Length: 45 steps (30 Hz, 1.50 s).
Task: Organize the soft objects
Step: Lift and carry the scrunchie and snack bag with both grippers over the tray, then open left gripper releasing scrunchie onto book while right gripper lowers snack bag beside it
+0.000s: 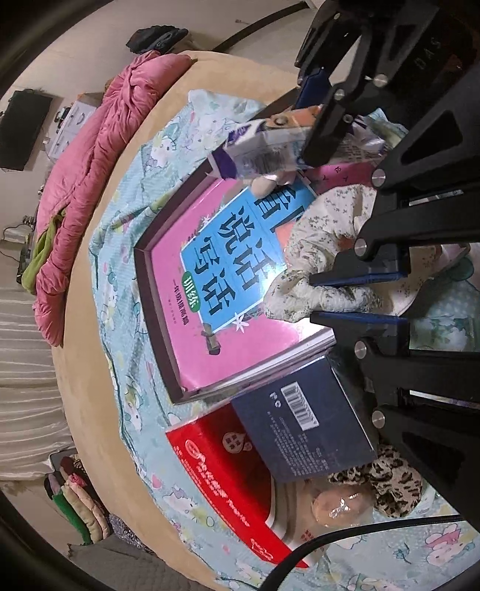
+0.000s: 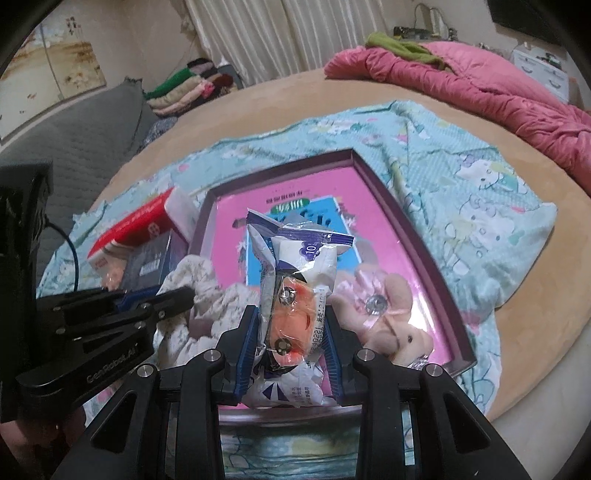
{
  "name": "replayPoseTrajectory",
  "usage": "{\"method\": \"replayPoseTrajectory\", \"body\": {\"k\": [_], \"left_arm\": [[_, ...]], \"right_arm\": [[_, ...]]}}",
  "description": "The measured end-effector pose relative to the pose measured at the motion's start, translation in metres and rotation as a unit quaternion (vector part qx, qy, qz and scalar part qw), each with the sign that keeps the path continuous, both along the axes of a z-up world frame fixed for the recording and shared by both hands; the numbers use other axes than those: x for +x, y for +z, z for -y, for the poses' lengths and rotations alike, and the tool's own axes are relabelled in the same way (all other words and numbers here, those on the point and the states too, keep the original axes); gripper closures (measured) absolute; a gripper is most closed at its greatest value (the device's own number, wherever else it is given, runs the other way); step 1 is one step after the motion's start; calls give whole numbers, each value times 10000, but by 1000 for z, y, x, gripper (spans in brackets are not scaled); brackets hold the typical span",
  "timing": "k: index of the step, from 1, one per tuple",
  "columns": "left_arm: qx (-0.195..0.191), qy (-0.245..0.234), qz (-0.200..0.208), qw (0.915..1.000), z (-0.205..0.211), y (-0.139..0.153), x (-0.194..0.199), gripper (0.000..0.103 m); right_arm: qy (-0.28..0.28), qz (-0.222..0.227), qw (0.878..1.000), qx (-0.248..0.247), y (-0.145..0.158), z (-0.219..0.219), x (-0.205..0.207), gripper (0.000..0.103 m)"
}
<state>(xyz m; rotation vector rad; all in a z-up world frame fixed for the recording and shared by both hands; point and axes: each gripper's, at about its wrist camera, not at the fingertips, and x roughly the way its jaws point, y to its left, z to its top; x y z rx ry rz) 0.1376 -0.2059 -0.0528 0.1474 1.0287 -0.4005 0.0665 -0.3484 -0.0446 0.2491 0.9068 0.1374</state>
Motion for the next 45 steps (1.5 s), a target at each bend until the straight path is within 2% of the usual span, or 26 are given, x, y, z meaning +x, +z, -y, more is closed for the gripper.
{"method": "replayPoseTrajectory", "body": {"k": [13,28,30,37,42,45], "left_arm": [[79,-115,-49,9999,5,-10,1,90],[99,-120,-117,9998,7,-17,1,89],[89,-103,-135,9998,6,-17,1,89],[61,-59,-130,9999,4,-16,2,88],[-21,-17,-196,9998,2,-15,3,81],[-86,36,-229,9997,-1,-14,3,78]], "right_arm": [[89,-417,9991,-51,-23,-3,13,69],[-84,-364,9993,-75,-25,4,14,66],[-85,-333,9994,-56,-24,5,12,61],[-233,-149,9996,-113,-14,10,5,54],[-525,180,9984,-114,1,19,-1,44],[-637,279,9976,-57,6,24,-3,42]]}}
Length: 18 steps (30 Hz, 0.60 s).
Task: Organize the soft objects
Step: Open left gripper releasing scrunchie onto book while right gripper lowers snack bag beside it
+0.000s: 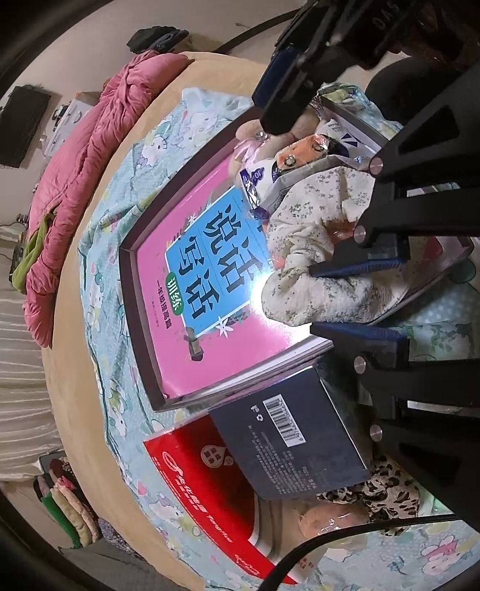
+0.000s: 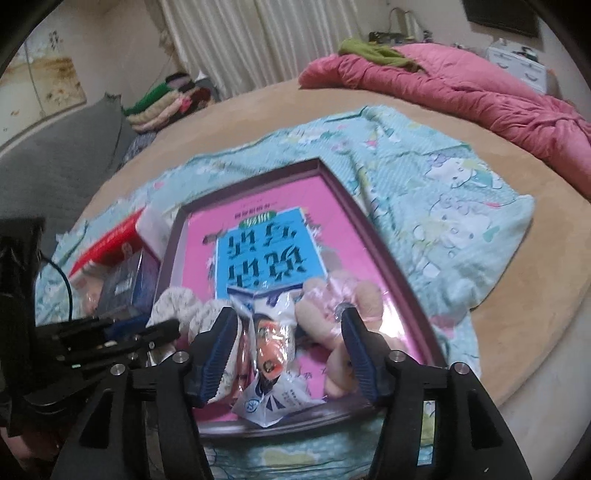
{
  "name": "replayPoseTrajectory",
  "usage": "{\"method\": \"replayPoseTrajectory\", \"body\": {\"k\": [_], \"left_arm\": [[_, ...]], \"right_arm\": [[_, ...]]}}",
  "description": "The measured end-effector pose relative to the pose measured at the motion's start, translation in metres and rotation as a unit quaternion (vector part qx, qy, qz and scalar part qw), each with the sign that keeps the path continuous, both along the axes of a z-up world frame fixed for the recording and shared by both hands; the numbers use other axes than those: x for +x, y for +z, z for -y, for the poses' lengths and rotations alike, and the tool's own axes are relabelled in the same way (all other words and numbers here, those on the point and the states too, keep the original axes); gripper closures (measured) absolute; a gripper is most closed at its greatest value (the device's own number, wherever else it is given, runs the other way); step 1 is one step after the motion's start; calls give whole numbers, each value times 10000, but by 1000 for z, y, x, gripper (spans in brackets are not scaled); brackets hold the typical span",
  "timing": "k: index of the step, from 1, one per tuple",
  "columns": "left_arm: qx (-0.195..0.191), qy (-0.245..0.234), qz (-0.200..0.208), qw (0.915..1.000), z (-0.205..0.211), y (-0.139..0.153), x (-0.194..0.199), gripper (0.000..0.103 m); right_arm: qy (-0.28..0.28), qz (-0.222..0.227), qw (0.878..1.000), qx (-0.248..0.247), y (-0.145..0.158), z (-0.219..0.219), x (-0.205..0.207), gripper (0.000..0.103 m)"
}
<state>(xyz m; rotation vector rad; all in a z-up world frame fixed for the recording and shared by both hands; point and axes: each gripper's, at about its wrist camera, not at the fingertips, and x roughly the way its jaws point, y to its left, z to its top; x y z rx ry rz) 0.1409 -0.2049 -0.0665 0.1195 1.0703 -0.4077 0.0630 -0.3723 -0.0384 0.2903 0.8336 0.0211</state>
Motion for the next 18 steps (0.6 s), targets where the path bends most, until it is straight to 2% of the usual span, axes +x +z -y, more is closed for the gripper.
{"method": "replayPoseTrajectory", "body": {"k": [13,14,15,17,18], "left_arm": [[-59,-36,135,9999,-4,14,-7,58],[-68,-36,119,9999,-5,15,-8,56],[-51,-31,143,9999,-6,17,-9,53],[-35,-29,221,9997,-9,23,-12,42],[-58,-27,240,9997,-11,25,-14,40]], "right_arm": [[-124,163,9998,-65,10,1,-3,36],[-128,154,9998,-82,11,0,-3,32],[-129,153,9998,-66,11,0,-3,27],[-151,187,9997,-47,13,-1,-5,27],[-132,196,9997,-32,15,-3,-5,27]]}}
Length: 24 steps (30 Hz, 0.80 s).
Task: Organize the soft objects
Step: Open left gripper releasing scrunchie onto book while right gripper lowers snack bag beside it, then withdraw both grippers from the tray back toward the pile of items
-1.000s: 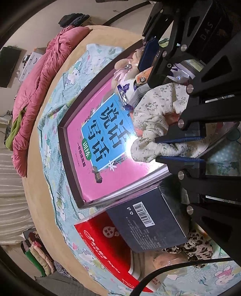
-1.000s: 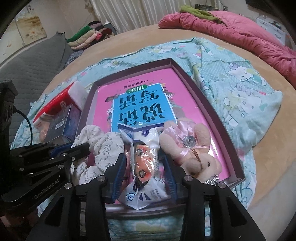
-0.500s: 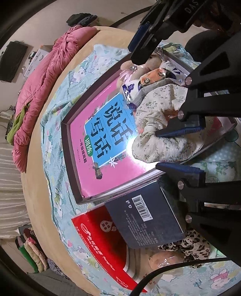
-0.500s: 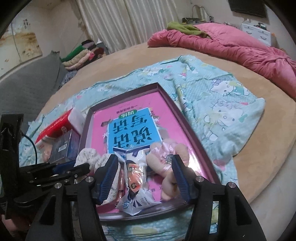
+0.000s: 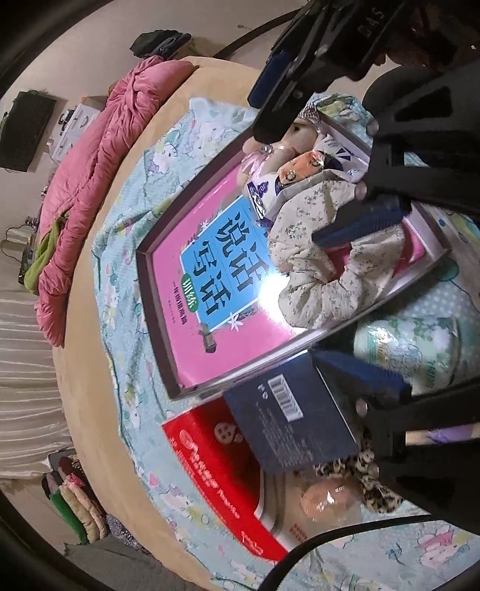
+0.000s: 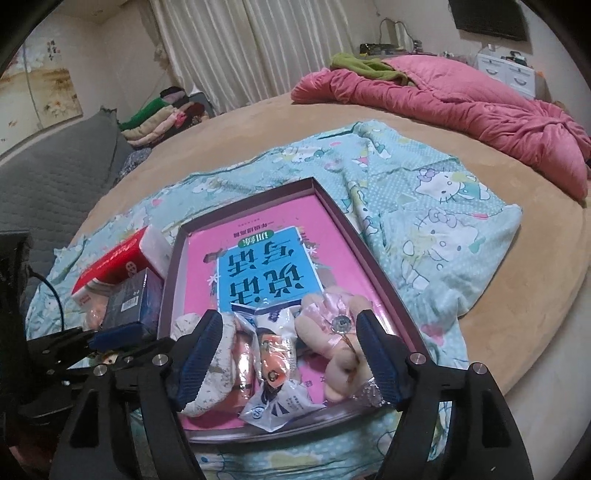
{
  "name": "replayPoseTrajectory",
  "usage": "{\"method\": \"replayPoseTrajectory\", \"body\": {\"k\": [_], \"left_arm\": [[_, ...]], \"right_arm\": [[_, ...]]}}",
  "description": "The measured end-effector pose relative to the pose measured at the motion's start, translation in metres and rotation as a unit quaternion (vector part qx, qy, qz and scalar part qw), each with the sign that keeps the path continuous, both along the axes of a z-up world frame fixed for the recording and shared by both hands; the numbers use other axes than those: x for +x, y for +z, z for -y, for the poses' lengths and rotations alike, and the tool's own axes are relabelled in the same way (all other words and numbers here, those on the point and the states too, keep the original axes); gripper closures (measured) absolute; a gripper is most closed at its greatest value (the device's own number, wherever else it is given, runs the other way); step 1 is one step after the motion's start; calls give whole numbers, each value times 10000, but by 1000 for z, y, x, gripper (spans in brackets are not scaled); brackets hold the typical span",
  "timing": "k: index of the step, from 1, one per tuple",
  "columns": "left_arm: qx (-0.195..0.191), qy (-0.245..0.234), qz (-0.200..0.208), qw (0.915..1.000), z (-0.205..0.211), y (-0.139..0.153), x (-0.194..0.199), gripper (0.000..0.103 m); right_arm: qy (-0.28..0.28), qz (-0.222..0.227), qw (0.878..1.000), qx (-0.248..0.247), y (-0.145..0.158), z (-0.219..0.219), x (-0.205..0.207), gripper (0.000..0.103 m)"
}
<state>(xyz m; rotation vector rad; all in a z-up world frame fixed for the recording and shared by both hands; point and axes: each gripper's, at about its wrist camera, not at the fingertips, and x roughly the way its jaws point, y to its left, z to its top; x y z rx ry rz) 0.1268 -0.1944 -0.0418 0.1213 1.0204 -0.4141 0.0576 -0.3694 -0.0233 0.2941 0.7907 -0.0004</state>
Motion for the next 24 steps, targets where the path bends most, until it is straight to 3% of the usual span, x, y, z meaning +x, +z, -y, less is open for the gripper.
{"method": "replayPoseTrajectory", "body": {"k": [10,24], "left_arm": [[-205,192,219,9994,-27,24,-12,33],[-160,409,388,9983,-57,40,-35,25]], "right_arm": [[1,98,9996,-280,12,-18,-3,25],[205,672,9974,-141,44,-43,-13,24]]}}
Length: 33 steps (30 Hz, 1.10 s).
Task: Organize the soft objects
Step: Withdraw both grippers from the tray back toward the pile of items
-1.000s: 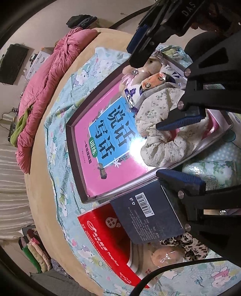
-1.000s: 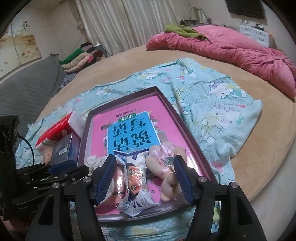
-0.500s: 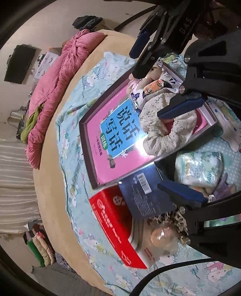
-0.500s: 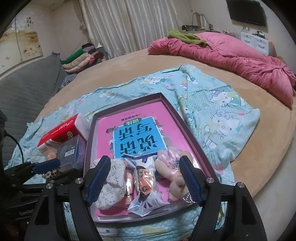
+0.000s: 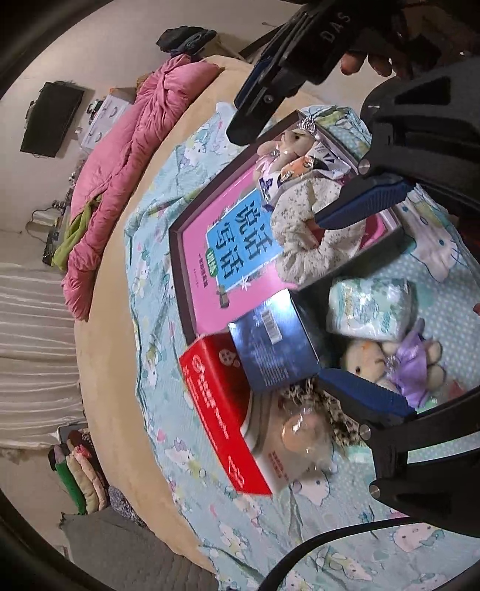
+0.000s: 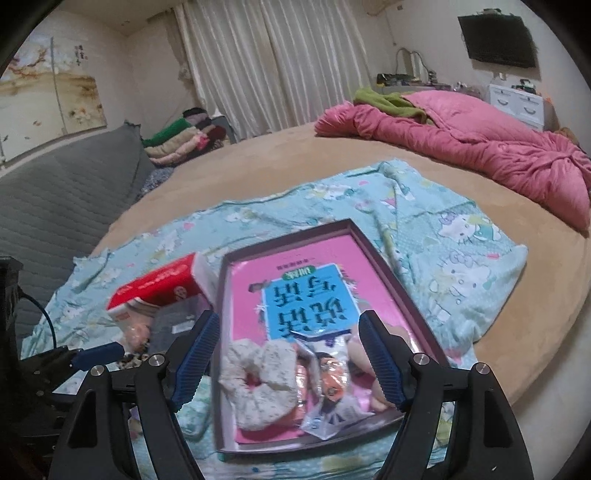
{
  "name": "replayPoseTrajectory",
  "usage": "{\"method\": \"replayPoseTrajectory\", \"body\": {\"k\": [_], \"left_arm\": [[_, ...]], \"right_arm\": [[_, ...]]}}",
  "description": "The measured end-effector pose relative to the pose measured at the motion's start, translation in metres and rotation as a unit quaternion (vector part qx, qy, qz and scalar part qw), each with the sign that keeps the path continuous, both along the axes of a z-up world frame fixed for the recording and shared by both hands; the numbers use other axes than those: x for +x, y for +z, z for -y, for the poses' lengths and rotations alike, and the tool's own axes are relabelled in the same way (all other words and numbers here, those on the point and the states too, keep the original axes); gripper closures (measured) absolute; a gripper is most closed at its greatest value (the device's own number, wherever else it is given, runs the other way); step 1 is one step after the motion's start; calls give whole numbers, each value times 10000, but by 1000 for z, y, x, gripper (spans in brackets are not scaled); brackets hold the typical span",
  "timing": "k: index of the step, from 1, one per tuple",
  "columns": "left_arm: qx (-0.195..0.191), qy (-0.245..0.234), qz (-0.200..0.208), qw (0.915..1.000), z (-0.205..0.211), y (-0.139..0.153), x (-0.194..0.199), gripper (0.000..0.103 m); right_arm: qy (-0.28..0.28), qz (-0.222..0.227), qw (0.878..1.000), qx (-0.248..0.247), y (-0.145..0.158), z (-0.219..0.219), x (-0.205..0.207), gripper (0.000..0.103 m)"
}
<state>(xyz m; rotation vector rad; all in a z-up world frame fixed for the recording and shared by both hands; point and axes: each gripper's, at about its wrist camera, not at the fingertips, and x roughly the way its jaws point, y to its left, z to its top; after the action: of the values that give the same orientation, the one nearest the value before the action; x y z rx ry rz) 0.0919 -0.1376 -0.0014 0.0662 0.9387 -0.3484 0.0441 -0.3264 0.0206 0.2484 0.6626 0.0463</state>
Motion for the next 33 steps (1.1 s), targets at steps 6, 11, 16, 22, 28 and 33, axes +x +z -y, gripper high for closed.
{"method": "replayPoseTrajectory", "body": {"k": [6,11,16,22,28,33], "left_arm": [[72,96,162,9998,-13,11,-8,25],[28,184,246,9995,-27,17,-12,25],[18,272,295,9992,-40,20,-15,25],[81,484,428,9979,-61,27,-17,25],[98,728,466,9962,-84,33,-22,25],[155,884,481,9948,-102,37,-25,25]], "right_arm": [[129,51,9999,17,8,-12,0,24],[250,153,9996,-62,15,-24,-2,24],[343,200,9992,-92,20,-36,-1,24],[540,234,9981,-171,25,-55,-1,24],[712,285,9969,-183,30,-73,-1,24],[855,280,9958,-170,33,-87,0,24]]}}
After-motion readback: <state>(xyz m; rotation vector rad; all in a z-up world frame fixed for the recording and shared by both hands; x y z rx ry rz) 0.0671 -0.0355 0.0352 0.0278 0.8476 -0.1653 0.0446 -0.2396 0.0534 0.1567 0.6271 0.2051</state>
